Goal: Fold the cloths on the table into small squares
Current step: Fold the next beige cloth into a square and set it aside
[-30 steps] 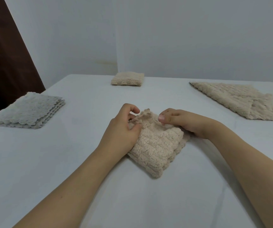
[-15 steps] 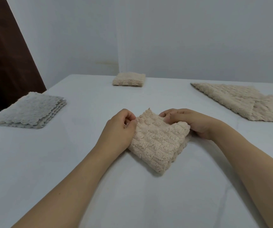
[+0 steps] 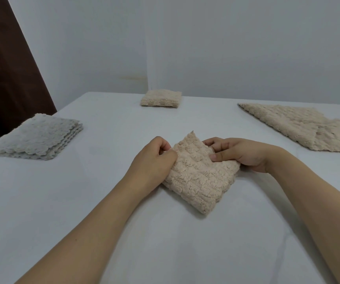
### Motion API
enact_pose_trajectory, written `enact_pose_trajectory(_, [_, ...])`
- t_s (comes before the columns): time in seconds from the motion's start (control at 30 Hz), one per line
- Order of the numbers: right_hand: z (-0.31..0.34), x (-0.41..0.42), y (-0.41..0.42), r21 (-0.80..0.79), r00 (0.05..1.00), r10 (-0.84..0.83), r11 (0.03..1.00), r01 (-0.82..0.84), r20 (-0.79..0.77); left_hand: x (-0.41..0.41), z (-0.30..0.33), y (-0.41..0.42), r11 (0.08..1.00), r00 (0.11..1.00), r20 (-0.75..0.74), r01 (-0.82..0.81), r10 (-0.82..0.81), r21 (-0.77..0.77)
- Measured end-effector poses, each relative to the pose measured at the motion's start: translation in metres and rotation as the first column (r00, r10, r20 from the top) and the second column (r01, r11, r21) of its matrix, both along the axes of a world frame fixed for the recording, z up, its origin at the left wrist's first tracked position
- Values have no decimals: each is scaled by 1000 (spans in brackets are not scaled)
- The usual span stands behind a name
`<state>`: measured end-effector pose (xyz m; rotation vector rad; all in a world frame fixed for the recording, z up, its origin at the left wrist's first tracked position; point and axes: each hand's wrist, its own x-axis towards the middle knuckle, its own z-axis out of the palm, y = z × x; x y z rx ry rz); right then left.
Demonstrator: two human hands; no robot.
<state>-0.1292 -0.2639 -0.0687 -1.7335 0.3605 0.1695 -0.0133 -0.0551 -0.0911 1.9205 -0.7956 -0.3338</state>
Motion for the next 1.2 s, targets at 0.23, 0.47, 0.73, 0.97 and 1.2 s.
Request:
enact_pose_trajectory(0.23, [-4, 7, 4, -183, 999, -23, 983, 15, -44, -3, -3, 0, 998, 990, 142, 5, -13, 57])
enact_pose_trajectory(0.47, [-3, 4, 3, -52, 995, -100, 994, 98, -31, 1, 1, 1, 998, 999, -43, -29, 26, -49])
enact_pose_trajectory(0.73, [7, 13, 21, -594, 991, -131, 797, 106, 2, 1, -3, 1, 993, 992, 106, -82, 73, 81])
enact_pose_trajectory(0.97, [4, 21, 32, -839, 982, -178, 541, 49, -57, -3, -2, 1, 981, 968, 235, -126, 90, 144])
enact_pose_trajectory(1.2, [7, 22, 30, -905, 972, -154, 413, -100, -177, 2, 5, 3, 947, 960, 228, -215, 160, 240])
